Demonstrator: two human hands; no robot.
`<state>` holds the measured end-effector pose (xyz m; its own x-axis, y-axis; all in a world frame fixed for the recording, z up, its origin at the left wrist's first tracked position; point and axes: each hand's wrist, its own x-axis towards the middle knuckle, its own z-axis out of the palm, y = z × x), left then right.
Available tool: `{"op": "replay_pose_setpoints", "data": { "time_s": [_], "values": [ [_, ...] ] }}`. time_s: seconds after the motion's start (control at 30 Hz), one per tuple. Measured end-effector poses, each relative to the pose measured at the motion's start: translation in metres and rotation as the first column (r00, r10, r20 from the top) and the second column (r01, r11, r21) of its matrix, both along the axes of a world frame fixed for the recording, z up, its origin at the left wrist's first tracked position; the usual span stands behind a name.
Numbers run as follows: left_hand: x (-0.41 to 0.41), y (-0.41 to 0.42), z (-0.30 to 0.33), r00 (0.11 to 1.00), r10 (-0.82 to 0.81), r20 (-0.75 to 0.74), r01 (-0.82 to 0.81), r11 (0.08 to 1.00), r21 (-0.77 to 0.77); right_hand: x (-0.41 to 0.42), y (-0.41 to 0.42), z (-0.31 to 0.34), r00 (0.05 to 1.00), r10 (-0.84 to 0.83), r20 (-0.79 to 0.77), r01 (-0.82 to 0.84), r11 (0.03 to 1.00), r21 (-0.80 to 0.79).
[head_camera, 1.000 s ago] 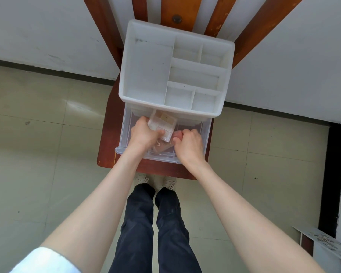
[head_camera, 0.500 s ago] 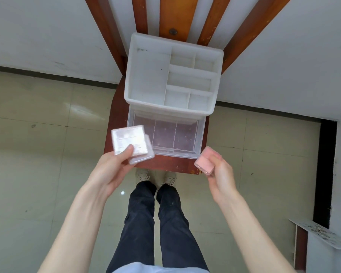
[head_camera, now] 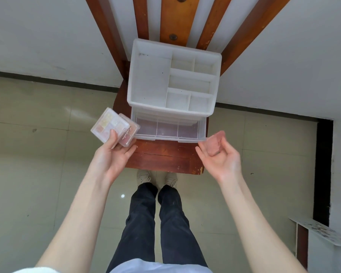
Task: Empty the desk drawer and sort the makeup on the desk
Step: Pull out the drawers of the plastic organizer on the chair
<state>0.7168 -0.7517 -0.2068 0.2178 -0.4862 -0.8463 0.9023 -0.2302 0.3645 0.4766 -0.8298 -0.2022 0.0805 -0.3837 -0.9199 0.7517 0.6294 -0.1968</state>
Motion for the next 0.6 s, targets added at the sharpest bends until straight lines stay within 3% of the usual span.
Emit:
{"op": "replay_pose_setpoints", "data": {
  "time_s": [0.3, 0.47, 0.6],
  "values": [
    [0.01, -0.052, -0.006, 0.997, -0.074, 0.036, 0.079, 0.981, -0.179, 0.027, -0.038, -0.007, 0.994, -0.024, 0.11, 0.036, 0.992, -0.117],
    [0.001, -0.04, 0.003, 0.978, -0.2, 0.06, 0.206, 0.97, -0.131, 0.022, -0.023, 0.005, 0.996, -0.031, 0.088, 0.038, 0.996, -0.079],
    [-0.016, -0.022, 0.037, 0.91, -0.388, 0.145, 0.399, 0.915, -0.053, 0.005, -0.001, 0.045, 0.997, 0.079, -0.016, -0.079, 0.995, -0.059]
  ]
}}
